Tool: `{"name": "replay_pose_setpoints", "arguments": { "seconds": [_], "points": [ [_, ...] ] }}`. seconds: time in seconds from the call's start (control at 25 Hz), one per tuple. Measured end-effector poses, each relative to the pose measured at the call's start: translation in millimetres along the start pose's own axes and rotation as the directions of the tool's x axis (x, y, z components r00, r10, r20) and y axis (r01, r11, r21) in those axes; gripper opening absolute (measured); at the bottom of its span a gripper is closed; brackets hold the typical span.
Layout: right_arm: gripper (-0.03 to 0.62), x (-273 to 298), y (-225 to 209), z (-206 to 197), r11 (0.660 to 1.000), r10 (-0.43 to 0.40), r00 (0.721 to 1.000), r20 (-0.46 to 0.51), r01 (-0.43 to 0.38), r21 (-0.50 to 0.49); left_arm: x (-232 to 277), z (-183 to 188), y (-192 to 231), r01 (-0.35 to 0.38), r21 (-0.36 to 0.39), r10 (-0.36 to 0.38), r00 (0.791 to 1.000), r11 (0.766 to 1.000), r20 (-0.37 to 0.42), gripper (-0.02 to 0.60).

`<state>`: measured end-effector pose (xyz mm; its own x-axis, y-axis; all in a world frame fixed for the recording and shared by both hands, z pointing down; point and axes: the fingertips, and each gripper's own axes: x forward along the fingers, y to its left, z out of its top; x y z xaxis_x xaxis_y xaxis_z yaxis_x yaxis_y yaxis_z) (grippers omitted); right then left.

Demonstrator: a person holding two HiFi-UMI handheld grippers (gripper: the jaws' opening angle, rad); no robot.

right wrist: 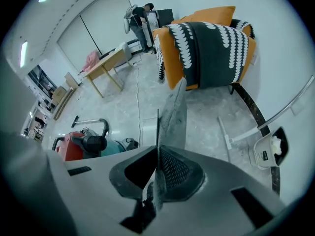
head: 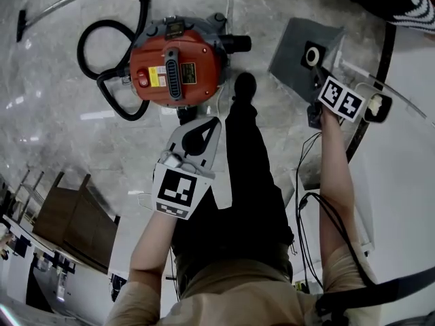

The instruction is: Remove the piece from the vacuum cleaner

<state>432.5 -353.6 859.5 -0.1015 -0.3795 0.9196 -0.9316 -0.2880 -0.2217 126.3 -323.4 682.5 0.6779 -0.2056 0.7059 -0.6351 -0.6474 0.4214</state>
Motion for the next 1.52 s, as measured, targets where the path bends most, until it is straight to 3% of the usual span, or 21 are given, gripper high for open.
{"name": "replay_pose_setpoints", "arguments": {
  "seconds": [0.52, 0.92, 1.2, 1.52],
  "points": [
    [0.028, -112, -43, -26, 0.981, -0.062, 0.993, 0.099, 0.042, 0.191, -16, 57, -41, 0.053, 0.205, -0.059, 0.998, 0.977, 0.021, 0.003],
    [0.028, -183, -14, -29, 0.972, -0.068, 0.99, 0.123, 0.038, 0.231, -82, 108, -53, 0.059, 0.312, -0.078, 0.996, 0.948, 0.048, 0.003],
    [0.028, -220, 16, -29, 0.968, -0.032, 0.99, 0.137, -0.004, 0.252, -130, 121, -69, 0.069, 0.365, -0.093, 0.994, 0.928, 0.048, 0.003],
    [0.028, -253, 45, -12, 0.972, 0.01, 0.985, 0.175, -0.051, 0.231, -179, 143, -71, 0.013, 0.406, -0.054, 0.994, 0.914, 0.091, 0.003]
  ]
}}
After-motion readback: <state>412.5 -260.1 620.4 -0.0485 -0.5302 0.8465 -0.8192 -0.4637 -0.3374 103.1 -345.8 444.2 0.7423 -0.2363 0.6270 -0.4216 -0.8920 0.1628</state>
